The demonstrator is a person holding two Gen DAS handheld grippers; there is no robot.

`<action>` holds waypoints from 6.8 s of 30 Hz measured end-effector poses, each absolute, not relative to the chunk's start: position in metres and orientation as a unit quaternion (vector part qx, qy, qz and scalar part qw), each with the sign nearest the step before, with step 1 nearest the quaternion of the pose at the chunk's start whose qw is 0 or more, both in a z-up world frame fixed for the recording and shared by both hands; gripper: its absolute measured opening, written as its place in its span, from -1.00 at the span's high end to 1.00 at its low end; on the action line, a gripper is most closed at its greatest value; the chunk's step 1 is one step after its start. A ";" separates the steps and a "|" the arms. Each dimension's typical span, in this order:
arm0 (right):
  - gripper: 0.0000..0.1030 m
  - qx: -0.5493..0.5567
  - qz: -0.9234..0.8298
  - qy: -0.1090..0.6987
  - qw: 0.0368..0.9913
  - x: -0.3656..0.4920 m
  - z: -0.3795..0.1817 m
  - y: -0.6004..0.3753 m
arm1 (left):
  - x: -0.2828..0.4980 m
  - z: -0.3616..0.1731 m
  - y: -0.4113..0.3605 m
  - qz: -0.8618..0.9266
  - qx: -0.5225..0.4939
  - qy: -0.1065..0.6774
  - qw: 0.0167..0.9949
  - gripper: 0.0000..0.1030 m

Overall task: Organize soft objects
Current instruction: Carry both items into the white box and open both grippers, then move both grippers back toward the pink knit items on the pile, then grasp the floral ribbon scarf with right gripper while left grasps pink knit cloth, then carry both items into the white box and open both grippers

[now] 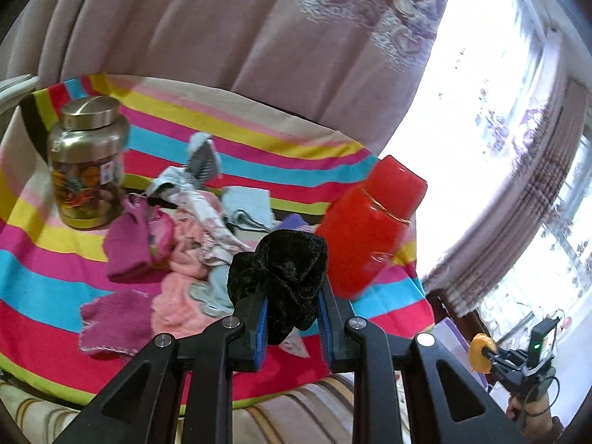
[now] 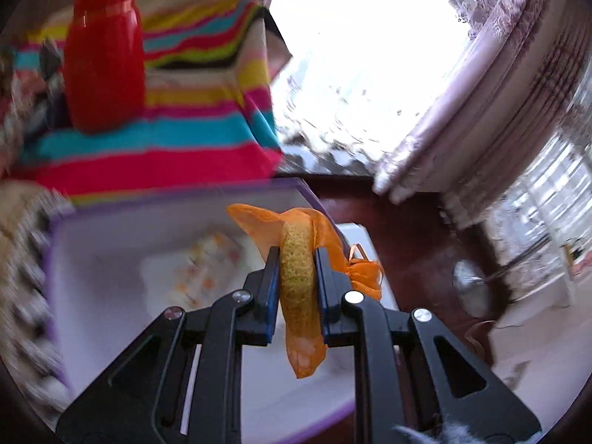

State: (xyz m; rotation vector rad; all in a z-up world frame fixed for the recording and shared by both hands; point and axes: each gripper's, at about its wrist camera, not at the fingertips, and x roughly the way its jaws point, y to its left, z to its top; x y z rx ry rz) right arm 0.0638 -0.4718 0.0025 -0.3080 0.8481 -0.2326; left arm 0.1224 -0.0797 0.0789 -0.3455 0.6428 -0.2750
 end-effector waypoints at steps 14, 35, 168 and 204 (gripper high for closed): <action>0.07 -0.228 -0.153 0.506 0.818 0.056 -0.063 -0.500 | 0.110 0.084 -0.152 -0.201 -0.124 0.334 0.912 0.54; -0.46 -0.097 -0.177 0.447 0.871 0.034 -0.030 -0.553 | 0.112 0.054 -0.333 -0.355 -0.020 0.421 0.834 0.54; 0.50 -0.024 0.299 0.386 0.872 0.202 0.023 -0.145 | 0.234 -0.039 0.081 0.048 -0.288 0.378 0.878 0.06; 0.50 0.058 0.097 0.379 0.918 0.096 0.053 -0.400 | 0.153 0.059 0.018 0.009 -0.238 0.276 0.931 0.79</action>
